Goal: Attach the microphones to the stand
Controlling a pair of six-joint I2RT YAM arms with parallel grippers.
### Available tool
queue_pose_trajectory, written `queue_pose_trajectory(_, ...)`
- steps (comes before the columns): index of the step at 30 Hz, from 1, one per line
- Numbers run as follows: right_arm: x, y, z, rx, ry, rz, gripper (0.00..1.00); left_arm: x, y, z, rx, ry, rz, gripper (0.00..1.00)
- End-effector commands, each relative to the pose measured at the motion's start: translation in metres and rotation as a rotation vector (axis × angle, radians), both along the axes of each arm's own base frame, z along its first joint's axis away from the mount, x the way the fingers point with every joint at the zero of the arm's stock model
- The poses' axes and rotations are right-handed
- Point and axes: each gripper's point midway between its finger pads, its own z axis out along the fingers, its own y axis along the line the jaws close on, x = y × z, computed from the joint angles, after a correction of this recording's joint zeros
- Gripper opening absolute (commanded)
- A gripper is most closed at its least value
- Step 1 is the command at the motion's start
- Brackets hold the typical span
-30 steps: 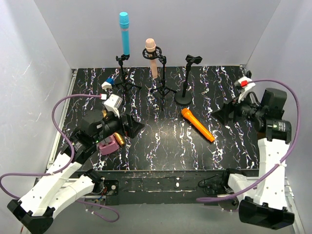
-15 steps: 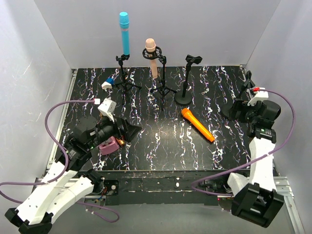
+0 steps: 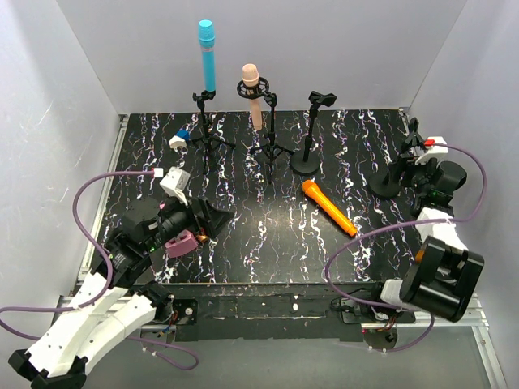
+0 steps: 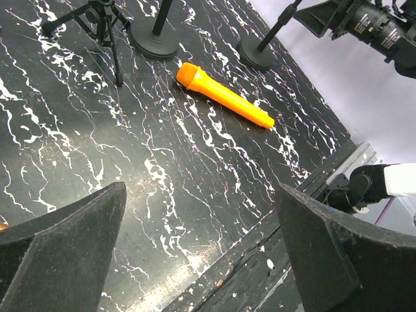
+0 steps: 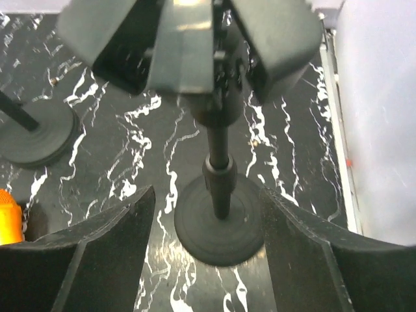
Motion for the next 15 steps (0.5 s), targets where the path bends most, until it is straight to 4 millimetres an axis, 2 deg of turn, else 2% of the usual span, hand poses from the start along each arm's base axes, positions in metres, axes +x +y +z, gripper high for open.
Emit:
queue_pose_trajectory(1, 0.03, 0.004, 0.053, -0.01, -0.247, 0.081, 0.69, 0.001, 0.0, 0.004, -0.005, -0.005, 0.006, 0.98)
queue_pose_trajectory(5, 0.05, -0.004, 0.057, 0.028, -0.253, 0.071, 0.59, 0.005, -0.002, 0.004, -0.002, 0.008, 0.01, 0.98)
queue_pose_trajectory(10, 0.061, -0.009, 0.053, 0.015, -0.283, 0.073, 0.47, 0.008, -0.006, 0.006, -0.015, 0.03, 0.009, 0.98)
queue_pose_trajectory(13, 0.065, -0.007, 0.054, -0.007, -0.307, 0.1, 0.35, 0.01, -0.007, 0.007, -0.017, 0.034, 0.01, 0.98)
queue_pose_trajectory(15, 0.065, -0.003, 0.055, -0.025, -0.32, 0.132, 0.22, 0.01, -0.007, 0.009, -0.018, 0.033, 0.012, 0.98)
